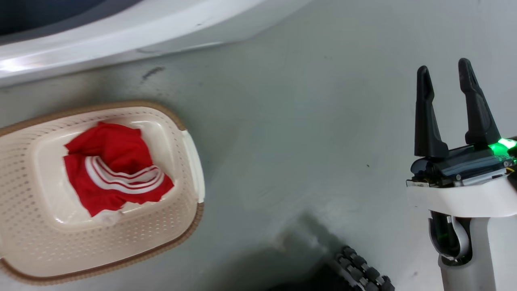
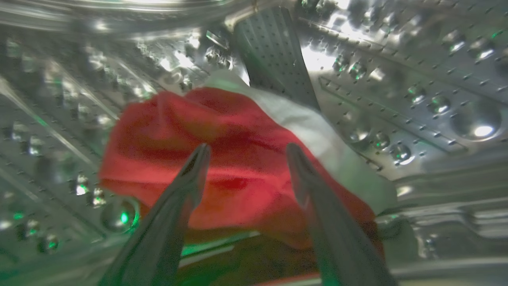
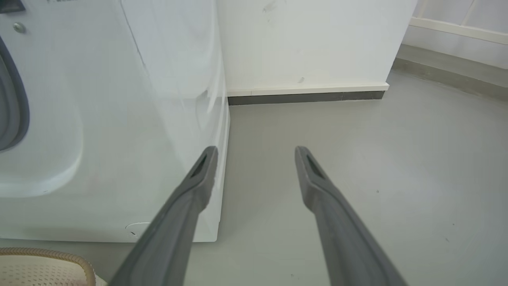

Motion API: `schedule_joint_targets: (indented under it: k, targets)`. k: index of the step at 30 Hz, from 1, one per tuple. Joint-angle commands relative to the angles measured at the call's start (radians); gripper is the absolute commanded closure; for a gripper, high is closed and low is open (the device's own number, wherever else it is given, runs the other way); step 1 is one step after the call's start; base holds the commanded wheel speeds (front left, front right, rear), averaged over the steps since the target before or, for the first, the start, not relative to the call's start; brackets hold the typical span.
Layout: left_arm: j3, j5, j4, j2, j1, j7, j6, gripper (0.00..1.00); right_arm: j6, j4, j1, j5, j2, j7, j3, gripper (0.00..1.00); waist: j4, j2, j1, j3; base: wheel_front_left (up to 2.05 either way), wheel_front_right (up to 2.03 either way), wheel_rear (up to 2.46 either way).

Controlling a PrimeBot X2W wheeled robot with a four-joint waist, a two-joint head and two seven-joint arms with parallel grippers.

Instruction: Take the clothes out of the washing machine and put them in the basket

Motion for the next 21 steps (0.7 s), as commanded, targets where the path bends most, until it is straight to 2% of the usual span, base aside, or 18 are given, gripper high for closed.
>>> schedule_joint_targets:
  k: [1,8,18,19,20,21]
  targets:
    - [-0.009,0.003,0.008,0.013,-0.027,0.022,-0.003,0.00,-0.001,-0.006,-0.017,0.014,0.003,-0.002,0.004,0.00,-0.040,0.0000,-0.0002,0.046,0.00,0.00,0.00]
    - [-0.036,0.004,0.039,0.033,-0.096,0.135,-0.003,0.00,-0.001,-0.018,-0.017,0.035,0.003,-0.002,0.004,0.00,-0.061,0.0000,-0.0002,0.097,0.00,0.00,0.00]
    - [-0.066,0.009,0.061,0.030,-0.075,0.163,0.009,0.00,-0.001,-0.019,-0.022,0.038,0.003,-0.002,0.012,0.00,-0.057,0.0000,-0.0002,0.108,0.00,0.00,0.00]
    - [-0.067,0.008,0.061,0.028,-0.070,0.161,0.011,0.17,-0.001,-0.019,-0.022,0.037,0.003,-0.002,0.011,0.00,-0.055,0.0000,-0.0002,0.107,0.00,0.00,0.00]
    - [-0.068,0.005,0.061,0.026,-0.067,0.159,0.012,1.00,-0.001,-0.019,-0.022,0.036,0.003,-0.002,0.010,0.00,-0.054,0.0000,-0.0002,0.106,0.00,0.00,0.00]
    - [-0.070,0.003,0.059,0.024,-0.065,0.156,0.013,1.00,-0.001,-0.020,-0.022,0.036,0.003,-0.002,0.008,0.00,-0.052,0.0000,-0.0002,0.106,0.00,0.00,0.00]
